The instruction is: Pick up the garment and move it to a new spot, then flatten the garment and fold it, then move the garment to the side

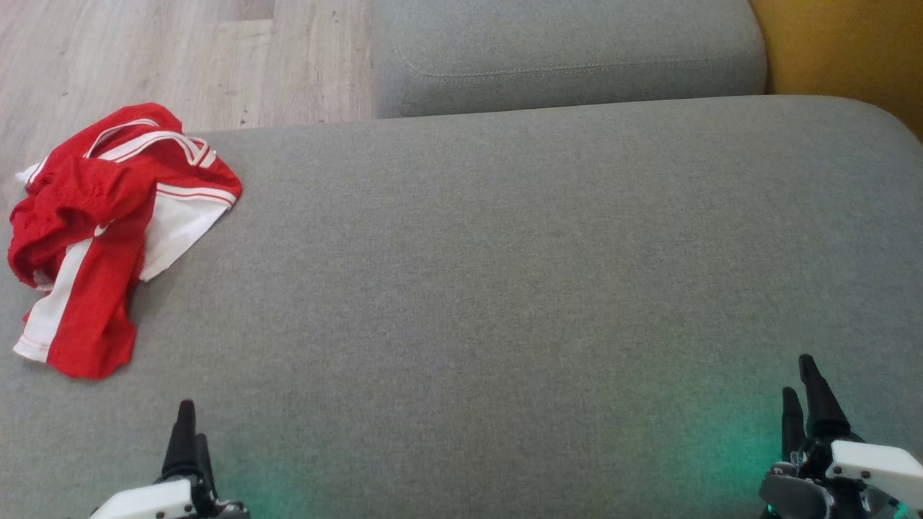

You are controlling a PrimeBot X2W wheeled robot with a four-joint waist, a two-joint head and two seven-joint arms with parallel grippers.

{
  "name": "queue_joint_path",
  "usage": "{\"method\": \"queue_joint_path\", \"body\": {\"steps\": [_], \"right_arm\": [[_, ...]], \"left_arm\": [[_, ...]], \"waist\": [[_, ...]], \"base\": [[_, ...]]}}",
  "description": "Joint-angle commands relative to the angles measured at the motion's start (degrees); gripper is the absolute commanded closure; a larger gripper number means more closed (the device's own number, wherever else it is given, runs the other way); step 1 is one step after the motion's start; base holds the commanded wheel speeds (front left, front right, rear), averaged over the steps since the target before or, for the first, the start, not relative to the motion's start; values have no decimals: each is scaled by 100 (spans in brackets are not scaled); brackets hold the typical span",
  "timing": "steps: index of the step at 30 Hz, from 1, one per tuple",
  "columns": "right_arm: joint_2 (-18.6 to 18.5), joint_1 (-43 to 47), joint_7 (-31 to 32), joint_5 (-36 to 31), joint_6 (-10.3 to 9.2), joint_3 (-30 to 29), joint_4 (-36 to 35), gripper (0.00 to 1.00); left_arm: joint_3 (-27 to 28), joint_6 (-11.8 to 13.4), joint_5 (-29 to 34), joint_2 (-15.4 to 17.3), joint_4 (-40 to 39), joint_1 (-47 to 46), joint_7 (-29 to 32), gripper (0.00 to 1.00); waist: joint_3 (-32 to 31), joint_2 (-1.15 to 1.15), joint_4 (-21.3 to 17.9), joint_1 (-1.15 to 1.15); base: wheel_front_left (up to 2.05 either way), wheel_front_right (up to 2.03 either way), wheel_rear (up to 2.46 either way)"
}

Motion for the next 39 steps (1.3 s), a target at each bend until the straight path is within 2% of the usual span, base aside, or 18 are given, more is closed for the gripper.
{"method": "queue_joint_path", "body": {"steps": [1, 12, 23, 39], "right_arm": [[-9, -234, -69, -38, 2, 52, -216, 0], [-14, -160, -272, -543, 6, 155, -397, 0], [-19, -82, -457, -1481, 10, 233, -733, 0], [-26, 62, -711, -2744, 16, 440, -1055, 0]], "left_arm": [[-36, -3, 26, 14, -206, -228, -49, 0], [-157, 5, 402, 17, -411, -153, -254, 0], [-365, 128, 1291, 20, -679, -149, -440, 0], [-644, 178, 2642, 23, -894, -14, -695, 0]], "waist": [[-6, 0, 1, 0], [-52, 0, 17, 0], [-97, 0, 62, 0], [-152, 0, 131, 0]], "base": [[0, 0, 0], [0, 0, 0], [0, 0, 0], [0, 0, 0]]}}
